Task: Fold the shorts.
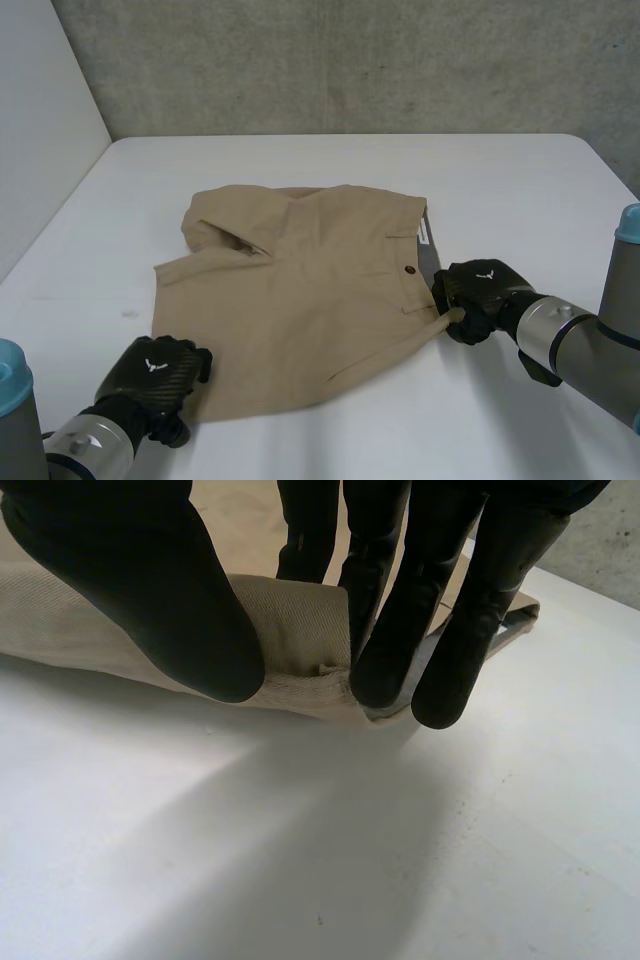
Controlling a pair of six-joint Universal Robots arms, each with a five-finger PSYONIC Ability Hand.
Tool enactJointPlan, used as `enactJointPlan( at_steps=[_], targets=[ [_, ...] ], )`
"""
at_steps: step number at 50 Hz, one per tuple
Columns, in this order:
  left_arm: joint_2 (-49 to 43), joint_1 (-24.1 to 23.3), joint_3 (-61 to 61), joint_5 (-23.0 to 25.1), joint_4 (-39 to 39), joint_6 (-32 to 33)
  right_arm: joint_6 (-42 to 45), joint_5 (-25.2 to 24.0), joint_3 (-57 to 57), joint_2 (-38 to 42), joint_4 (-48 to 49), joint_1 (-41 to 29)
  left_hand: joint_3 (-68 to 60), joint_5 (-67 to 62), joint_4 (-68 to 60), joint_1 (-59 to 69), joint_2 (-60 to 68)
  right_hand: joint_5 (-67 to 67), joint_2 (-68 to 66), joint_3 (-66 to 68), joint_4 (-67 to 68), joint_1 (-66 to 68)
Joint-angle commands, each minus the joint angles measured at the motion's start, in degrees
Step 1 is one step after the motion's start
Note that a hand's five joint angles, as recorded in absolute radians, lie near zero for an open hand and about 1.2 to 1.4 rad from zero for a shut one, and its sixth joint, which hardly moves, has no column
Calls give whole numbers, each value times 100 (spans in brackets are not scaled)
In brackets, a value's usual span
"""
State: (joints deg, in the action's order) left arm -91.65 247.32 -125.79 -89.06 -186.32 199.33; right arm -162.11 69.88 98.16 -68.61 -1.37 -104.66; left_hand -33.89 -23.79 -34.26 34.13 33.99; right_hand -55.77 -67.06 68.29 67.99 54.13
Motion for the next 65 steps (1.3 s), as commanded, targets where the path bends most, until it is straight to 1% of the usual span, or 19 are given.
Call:
enactJointPlan(
  at_steps=[1, 7, 13, 17, 22, 28, 32, 34, 37, 39, 41, 42, 52, 53, 55, 56, 60, 65],
  targets=[
    [-222, 36, 46, -14, -106, 9, 13, 0, 11, -3, 5, 33, -559, -569, -522, 536, 550, -1423, -1294, 1171, 1201, 2587],
    [-450, 80, 55, -41, -335, 9, 13, 70, 28, -38, 5, 51, -559, -569, -522, 536, 550, -1423, -1294, 1171, 1201, 2587],
    [-521, 150, 73, -41, -370, 70, 13, 132, 37, -91, -4, 51, -626, -636, -589, 603, 617, -1423, -1294, 1171, 1201, 2587],
    [-521, 168, 73, -50, -466, 114, 13, 132, 72, -109, 5, 51, -1196, -1206, -1159, 1172, 1186, -1423, -1294, 1171, 1201, 2587],
    [-538, 176, 64, -50, -616, 123, 13, 132, 72, -153, 5, 51, -1265, -1276, -1229, 1242, 1256, -1423, -1294, 1171, 1201, 2587],
    [-556, 290, 64, -41, -704, 123, 13, 140, 72, -153, 14, 60, -2005, -2015, -1968, 1981, 1995, -1423, -1294, 1171, 1201, 2587],
    [-574, 343, 73, -41, -722, 123, 13, 202, 63, -161, 14, 60, -2190, -2200, -2153, 2167, 2181, -1423, -1294, 1171, 1201, 2587],
    [-635, 361, 73, -41, -748, 132, 13, 228, 63, -161, 14, 60, -2792, -2803, -2756, 2769, 2783, -1423, -1294, 1171, 1201, 2587],
    [-661, 370, 73, -41, -748, 185, 13, 246, 63, -188, 14, 51, -2947, -2958, -2911, 2924, 2938, -1423, -1294, 1171, 1201, 2587],
    [-661, 370, 55, -49, -739, 290, 13, 246, 63, -205, 14, 60, -3416, -3427, -3380, 3393, 3407, -1423, -1294, 1171, 1201, 2587],
    [-661, 370, 46, -50, -739, 351, 13, 246, 63, -223, 14, 51, -3987, -3998, -3951, 3964, 3978, -1423, -1294, 1171, 1201, 2587],
    [-661, 370, 46, -50, -739, 421, 13, 254, 63, -223, 14, 51, -4604, -4615, -4568, 4581, 4595, -1423, -1294, 1171, 1201, 2587],
    [-468, 361, 64, -41, -739, 492, 13, 255, 81, -293, 14, 51, -4611, -4621, -4574, 4587, 4601, -1423, -1294, 1171, 1201, 2587],
    [-468, 352, 55, -49, -722, 492, 13, 255, 81, -293, 14, 42, -3164, -3174, -3127, 3141, 3155, -1423, -1294, 1171, 1201, 2587],
    [-459, 352, 55, -58, -713, 492, 13, 255, 98, -293, 14, 34, -1960, -1971, -1924, 1937, 1951, -1423, -1294, 1171, 1201, 2587],
    [-459, 352, 55, -50, -687, 492, 13, 255, 99, -293, 22, 33, -1689, -1699, -1652, 1665, 1680, -1423, -1294, 1171, 1201, 2587],
    [-424, 352, 20, -49, -511, 492, 13, 255, 99, -293, 49, 42, -1283, -1294, -1247, 1260, 1274, -1423, -1294, 1171, 1201, 2587],
    [-415, 352, 55, -50, -256, 492, 21, 255, 90, -293, 84, 51, -1215, -1225, -1178, 1192, 1206, -1423, -1294, 1171, 1201, 2587]
  ],
)
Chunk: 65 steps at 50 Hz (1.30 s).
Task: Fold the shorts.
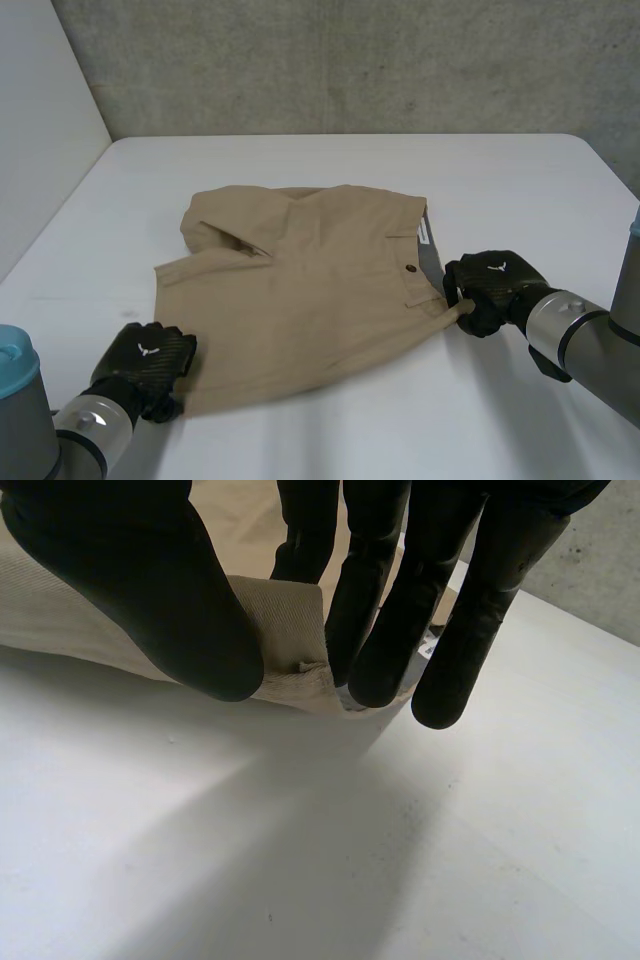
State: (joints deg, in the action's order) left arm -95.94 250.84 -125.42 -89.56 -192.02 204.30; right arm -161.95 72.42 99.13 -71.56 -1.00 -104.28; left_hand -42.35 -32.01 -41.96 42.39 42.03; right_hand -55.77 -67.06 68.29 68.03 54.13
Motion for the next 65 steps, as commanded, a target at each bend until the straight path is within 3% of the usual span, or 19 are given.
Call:
enactJointPlan(
  at_steps=[1, 30, 34, 36, 38, 44, 50, 54, 60, 65],
  targets=[
    [13, 0, 18, 0, 331, -4, 6, 0, -7, 1, 47, 13, -369, -403, -408, 365, 402, -1423, -1294, 1171, 1197, 2587],
    [-276, 17, 97, 9, 147, -4, 24, 141, -7, 10, 118, -13, -688, -722, -727, 684, 720, -1423, -1294, 1171, 1197, 2587],
    [-312, 8, 115, 9, 85, -4, 24, 141, -16, 10, 118, 4, -1863, -1896, -1902, 1859, 1895, -1423, -1294, 1171, 1197, 2587],
    [-277, -9, 132, 9, 68, -4, 24, 141, -16, 10, 118, 4, -3509, -3543, -3548, 3505, 3541, -1423, -1294, 1171, 1197, 2587],
    [-233, -53, 158, 9, 59, -4, 67, 149, -25, 1, 100, -4, -3765, -3799, -3804, 3761, 3797, -1423, -1294, 1171, 1197, 2587],
    [1084, -88, 273, -61, 94, -12, 146, 176, -113, -419, -14, 13, -3765, -3799, -3804, 3761, 3797, -1423, -1294, 1171, 1197, 2587],
    [2848, -71, 772, -9, 287, -57, 761, 167, -262, -1535, -593, 22, -3765, -3799, -3804, 3761, 3797, -1423, -1294, 1171, 1197, 2587],
    [3457, -62, 1237, 61, 672, -57, 1078, 184, -534, -2107, -1042, 48, -3765, -3799, -3804, 3761, 3797, -1423, -1294, 1171, 1197, 2587],
    [3337, -71, 1679, 228, 1210, -57, 1210, 237, -798, -2468, -1438, 145, -3765, -3799, -3804, 3761, 3797, -1423, -1294, 1171, 1197, 2587],
    [2189, -62, 1661, 378, 1246, -57, 1236, 220, -658, -2214, -1429, 145, -3765, -3799, -3804, 3761, 3797, -1423, -1294, 1171, 1197, 2587]
  ],
)
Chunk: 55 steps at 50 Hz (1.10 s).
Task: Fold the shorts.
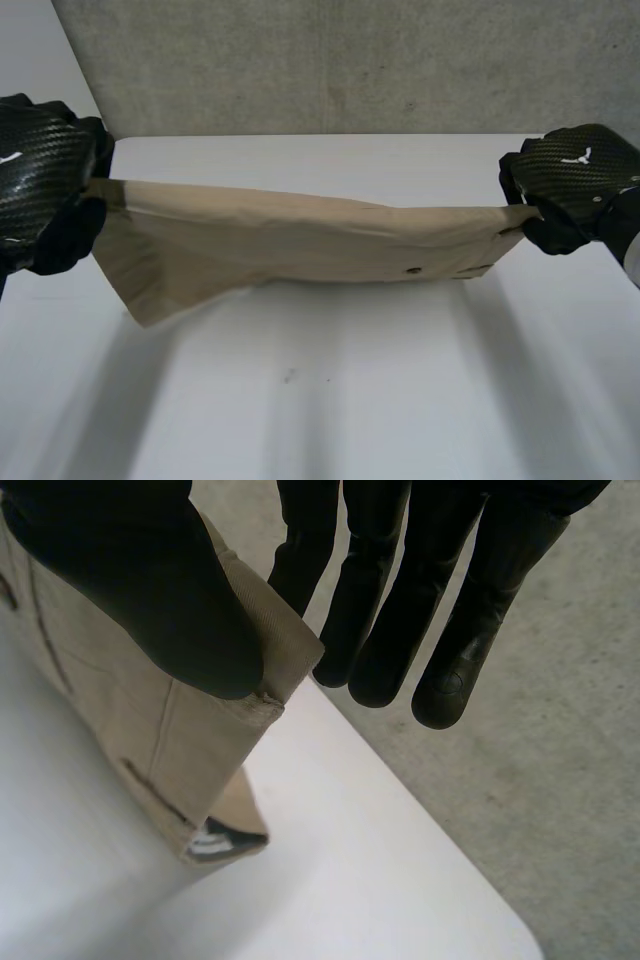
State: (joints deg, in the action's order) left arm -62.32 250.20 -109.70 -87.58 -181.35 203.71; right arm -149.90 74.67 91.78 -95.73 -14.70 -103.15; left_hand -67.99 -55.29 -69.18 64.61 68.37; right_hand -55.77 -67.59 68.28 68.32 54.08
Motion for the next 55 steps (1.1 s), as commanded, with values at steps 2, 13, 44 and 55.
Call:
enactJointPlan(
  at_steps=[2, 13, 44, 55],
  targets=[
    [-1588, 2, 107, 179, 179, 11, 57, 12, 77, 736, -50, 24, -1201, -1471, -1082, 1539, 1163, -1423, -1241, 1172, 1168, 2592],
    [-3664, 11, 704, 118, -14, 55, 233, 231, -169, 2339, -50, -38, -1201, -1471, -1082, 1539, 1163, -1423, -1241, 1172, 1168, 2592],
    [-3629, -385, 678, -119, -85, 64, -286, -682, -1619, 3043, -2212, 129, -1201, -1471, -1082, 1539, 1163, 3768, 3951, -4020, -4024, -2599],
    [-3849, -314, 845, -111, -102, 64, -242, -779, -1532, 2982, -2573, 129, -1201, -1471, -1082, 1539, 1163, 3517, 3699, -3768, -3772, -2348]
  ],
)
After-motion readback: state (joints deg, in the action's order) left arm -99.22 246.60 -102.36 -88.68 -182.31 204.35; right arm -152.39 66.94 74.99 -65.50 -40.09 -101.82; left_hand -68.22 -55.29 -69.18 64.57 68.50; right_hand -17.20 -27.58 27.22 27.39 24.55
